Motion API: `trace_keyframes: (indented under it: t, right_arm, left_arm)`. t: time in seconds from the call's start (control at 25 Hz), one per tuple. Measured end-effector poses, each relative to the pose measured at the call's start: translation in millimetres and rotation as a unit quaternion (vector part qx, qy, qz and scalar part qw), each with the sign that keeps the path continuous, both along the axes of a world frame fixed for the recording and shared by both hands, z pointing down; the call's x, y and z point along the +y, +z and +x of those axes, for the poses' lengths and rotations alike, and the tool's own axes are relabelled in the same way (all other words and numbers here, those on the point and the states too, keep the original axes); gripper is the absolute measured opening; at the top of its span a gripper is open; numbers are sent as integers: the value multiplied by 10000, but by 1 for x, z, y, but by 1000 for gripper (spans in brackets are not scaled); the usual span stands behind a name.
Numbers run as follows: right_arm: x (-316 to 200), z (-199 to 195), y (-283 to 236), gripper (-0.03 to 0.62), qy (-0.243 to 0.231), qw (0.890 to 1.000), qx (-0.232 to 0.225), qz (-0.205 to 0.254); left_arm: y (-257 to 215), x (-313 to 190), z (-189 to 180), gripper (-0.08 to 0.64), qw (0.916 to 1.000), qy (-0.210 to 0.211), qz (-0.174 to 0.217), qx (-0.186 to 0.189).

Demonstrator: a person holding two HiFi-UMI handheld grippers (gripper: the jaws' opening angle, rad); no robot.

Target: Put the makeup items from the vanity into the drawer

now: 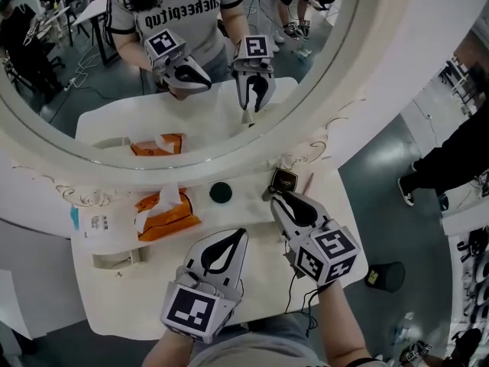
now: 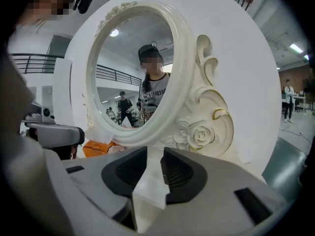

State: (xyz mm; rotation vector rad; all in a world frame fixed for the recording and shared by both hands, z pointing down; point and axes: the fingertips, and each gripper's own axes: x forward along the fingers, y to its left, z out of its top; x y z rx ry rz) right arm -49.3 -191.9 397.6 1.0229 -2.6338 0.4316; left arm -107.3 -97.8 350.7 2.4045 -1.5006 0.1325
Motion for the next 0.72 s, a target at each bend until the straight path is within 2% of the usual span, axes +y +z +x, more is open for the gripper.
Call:
trace_keyframes:
  t: [0.4, 0.56, 0.72]
  right_arm:
    - [-15, -3, 27, 152, 139, 9995, 162, -214]
    - [-20, -5, 32, 160, 161, 9993, 231, -252]
    - [-23, -8, 38, 169, 147, 9991, 280, -296]
  left_arm:
    - [11, -2, -12, 40, 9997, -135, -226, -1]
    - [14, -4, -15, 40, 9997, -169, -148, -20]
    - [17, -5, -16, 40, 9994, -196, -300, 31]
